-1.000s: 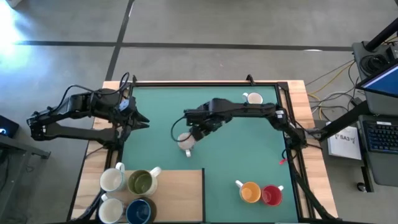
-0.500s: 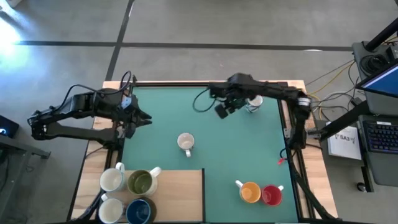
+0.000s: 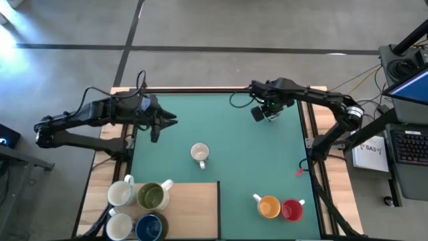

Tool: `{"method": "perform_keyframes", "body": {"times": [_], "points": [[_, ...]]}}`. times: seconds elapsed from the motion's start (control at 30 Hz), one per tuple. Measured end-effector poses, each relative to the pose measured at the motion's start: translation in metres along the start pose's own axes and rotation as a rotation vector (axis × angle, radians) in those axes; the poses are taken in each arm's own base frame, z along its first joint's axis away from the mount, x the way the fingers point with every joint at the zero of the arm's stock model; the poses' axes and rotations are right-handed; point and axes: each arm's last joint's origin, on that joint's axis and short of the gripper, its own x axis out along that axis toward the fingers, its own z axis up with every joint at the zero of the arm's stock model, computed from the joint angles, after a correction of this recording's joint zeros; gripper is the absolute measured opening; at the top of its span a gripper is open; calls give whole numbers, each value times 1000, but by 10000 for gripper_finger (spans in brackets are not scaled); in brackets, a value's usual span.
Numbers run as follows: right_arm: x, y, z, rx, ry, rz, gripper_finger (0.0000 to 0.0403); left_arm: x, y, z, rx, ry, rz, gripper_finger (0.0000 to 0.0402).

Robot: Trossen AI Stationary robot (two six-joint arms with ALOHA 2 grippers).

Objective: Place coffee mugs
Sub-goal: Move the top blue patterned mug to the center of the table

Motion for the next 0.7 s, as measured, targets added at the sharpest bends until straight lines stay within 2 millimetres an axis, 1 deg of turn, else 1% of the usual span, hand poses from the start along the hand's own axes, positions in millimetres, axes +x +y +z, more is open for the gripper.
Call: {"method": "perform_keyframes", "body": {"times": [0.17,0.27,0.43,0.53,0.6,0.7], "points": [[23,-8,12,26,-39,95,83,19,-1,1,0,30,8,92],[38,-15,19,31,-29,87,83,28,-1,1,-1,42,11,92],[56,-23,26,45,9,64,66,32,-2,4,-4,51,5,92],[60,-23,28,25,22,62,40,30,-3,7,-4,40,2,92],[60,-21,29,11,34,104,20,28,-3,7,-4,34,1,92],[53,-13,31,11,45,205,17,26,-3,9,-4,25,-1,92]]}}
